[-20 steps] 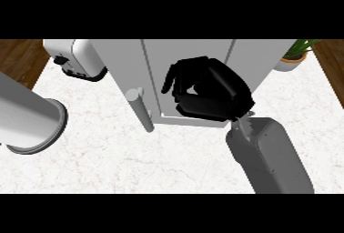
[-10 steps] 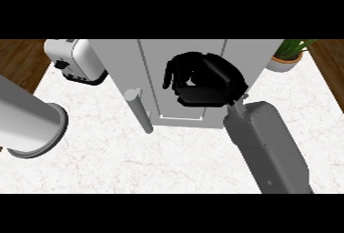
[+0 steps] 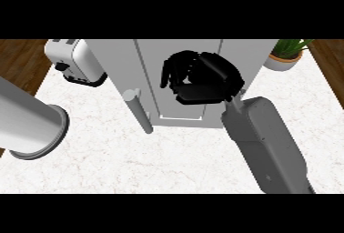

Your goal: Pick up the bottled water, place it into the cabinet and close the cabinet

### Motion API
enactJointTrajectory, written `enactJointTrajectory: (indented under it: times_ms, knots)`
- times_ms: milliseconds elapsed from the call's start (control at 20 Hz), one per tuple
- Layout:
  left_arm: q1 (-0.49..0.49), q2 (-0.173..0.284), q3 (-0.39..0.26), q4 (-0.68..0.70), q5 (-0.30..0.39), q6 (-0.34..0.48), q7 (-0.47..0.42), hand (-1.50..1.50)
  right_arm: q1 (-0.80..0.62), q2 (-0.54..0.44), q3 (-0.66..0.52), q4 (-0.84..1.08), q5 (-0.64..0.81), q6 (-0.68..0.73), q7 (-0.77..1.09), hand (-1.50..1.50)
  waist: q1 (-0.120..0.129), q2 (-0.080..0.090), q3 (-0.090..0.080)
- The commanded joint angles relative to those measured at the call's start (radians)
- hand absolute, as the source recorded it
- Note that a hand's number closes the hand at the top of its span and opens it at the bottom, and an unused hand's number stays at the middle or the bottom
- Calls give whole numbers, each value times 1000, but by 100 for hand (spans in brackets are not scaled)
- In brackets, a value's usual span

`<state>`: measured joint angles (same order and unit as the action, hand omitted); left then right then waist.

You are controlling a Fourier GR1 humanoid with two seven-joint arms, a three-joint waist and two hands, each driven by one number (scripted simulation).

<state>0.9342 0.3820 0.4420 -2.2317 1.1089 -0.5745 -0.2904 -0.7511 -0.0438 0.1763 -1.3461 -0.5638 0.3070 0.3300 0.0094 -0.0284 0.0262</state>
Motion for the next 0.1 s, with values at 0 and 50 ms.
enactJointTrajectory:
  times_ms: [0,50]
  knots:
    - [6,-3,12,15,8,-39,15,-150,-161,42,-13,127,-15,-105,10,150,39,31,-27]
    - [-28,2,4,7,1,3,22,-150,-141,42,-24,177,-6,-47,-39,150,39,40,-26]
